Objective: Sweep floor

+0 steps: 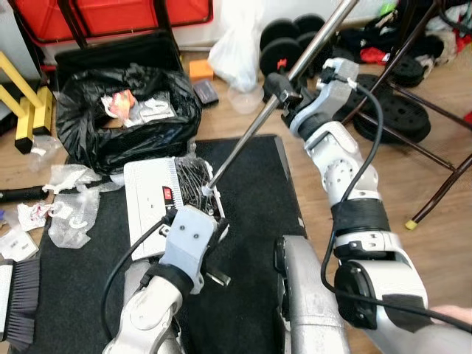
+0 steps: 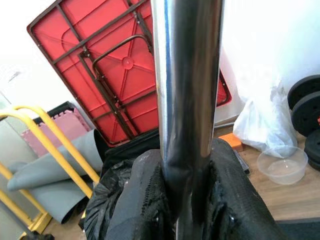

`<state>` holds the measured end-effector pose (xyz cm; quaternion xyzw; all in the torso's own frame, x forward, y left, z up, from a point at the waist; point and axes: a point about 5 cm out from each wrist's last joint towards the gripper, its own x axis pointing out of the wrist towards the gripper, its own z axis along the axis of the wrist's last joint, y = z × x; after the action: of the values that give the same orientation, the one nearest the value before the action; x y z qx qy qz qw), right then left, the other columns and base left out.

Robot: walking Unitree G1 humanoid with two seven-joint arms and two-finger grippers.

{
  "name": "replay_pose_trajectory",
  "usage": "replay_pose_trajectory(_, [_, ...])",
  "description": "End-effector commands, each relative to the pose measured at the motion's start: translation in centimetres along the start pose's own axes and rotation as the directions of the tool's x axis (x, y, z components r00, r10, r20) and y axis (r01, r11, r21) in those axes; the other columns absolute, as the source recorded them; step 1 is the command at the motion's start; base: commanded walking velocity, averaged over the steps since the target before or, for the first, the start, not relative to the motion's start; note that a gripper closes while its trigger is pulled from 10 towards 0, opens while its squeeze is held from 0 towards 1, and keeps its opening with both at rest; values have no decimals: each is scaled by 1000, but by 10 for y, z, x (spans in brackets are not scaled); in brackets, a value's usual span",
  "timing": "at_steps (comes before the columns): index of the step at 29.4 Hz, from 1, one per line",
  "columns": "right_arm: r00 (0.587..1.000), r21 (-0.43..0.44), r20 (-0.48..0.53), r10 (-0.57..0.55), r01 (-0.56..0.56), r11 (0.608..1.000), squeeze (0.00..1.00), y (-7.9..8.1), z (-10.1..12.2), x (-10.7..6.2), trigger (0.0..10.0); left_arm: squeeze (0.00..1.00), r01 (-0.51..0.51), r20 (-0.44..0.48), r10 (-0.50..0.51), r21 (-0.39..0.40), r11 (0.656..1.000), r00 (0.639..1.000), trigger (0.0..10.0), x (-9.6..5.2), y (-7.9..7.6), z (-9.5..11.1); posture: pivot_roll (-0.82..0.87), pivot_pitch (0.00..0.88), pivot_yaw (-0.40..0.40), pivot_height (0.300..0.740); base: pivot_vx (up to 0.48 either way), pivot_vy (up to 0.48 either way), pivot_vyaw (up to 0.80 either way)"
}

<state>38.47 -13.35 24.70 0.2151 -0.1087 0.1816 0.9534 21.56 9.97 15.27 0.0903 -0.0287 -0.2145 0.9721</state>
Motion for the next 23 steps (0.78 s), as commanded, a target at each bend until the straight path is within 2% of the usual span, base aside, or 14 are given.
replay_pose_trajectory(1, [998, -22, 48, 40, -39, 999, 0, 4, 9, -3, 10000, 0, -34, -11, 34, 9, 999, 999, 10000, 2, 6, -6, -121, 49, -18, 515, 0, 0, 0])
replay_pose_trajectory(10, [999, -90, 45, 2, 2, 996, 0, -8, 7, -14, 10000, 0, -59, 12, 59, 38, 998, 998, 10000, 14, 18, -9, -121, 15, -10, 545, 0, 0, 0])
replay_pose_trajectory(15, [999, -76, 43, -25, 29, 997, 0, -13, 6, -17, 10000, 0, -65, 20, 64, 47, 997, 998, 10000, 17, 21, -10, -120, 6, -10, 560, 0, 0, 0])
replay_pose_trajectory(16, [999, -79, 43, -33, 36, 996, 0, -14, 7, -17, 0, 0, -66, 24, 65, 49, 997, 998, 10000, 18, 21, -10, -120, 4, -10, 565, 0, 0, 0])
replay_pose_trajectory(22, [997, -94, 59, -52, 57, 994, 0, -17, 10, -18, 0, 0, -69, 30, 67, 52, 996, 997, 10000, 19, 23, -11, -120, 2, -9, 585, 0, 0, 0])
replay_pose_trajectory(23, [996, -97, 62, -59, 65, 993, 0, -17, 11, -18, 9255, 0, -69, 31, 68, 53, 996, 997, 10000, 20, 23, -11, -120, 2, -9, 590, 0, 0, 0])
